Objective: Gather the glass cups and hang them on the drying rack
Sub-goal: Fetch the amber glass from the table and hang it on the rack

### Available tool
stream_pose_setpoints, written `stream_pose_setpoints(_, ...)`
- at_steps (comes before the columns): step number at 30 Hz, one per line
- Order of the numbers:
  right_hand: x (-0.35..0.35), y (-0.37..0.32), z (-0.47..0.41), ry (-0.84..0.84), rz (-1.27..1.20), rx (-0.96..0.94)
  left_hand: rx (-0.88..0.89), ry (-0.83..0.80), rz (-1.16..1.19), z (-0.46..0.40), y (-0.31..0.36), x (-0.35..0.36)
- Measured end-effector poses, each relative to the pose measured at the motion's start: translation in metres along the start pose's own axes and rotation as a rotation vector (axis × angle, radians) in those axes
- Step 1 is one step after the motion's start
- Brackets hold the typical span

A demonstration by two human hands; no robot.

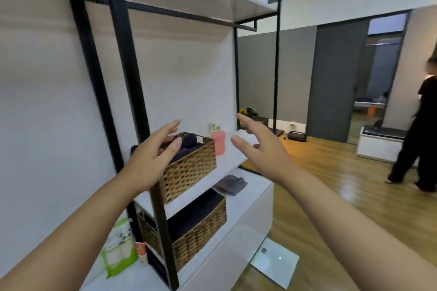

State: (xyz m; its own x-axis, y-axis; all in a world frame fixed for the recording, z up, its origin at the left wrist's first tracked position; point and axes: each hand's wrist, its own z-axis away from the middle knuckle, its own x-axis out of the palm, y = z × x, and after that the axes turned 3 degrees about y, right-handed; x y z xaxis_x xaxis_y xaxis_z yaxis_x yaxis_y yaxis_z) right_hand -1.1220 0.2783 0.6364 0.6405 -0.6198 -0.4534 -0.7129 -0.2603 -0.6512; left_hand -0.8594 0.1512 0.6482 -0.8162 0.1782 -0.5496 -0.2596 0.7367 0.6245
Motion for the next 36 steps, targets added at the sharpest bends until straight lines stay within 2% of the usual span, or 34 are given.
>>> stream_pose_setpoints(11, -0.201, 0.155, -0.005, 0.143, 0.442, 0.106, 0.212, -0.194, 0.077, -0.152, 0.065, 0.250)
stream_pose_setpoints(22, -0.351, 0.278, 0.019, 0.337, 0.766, 0.386, 0.520, -0.432, 0.224, -0.276, 0.138, 0.501)
stream_pose_setpoints(29, -0.439, 0.311, 0.051, 0.600, 0.926, 0.597, 0.736, -0.640, 0.376, -0.324, 0.228, 0.651)
stream_pose_setpoints(36, -0.526, 0.301, 0.147, 0.781, 1.143, 0.862, 0.948, -0.836, 0.552, -0.287, 0.355, 0.788)
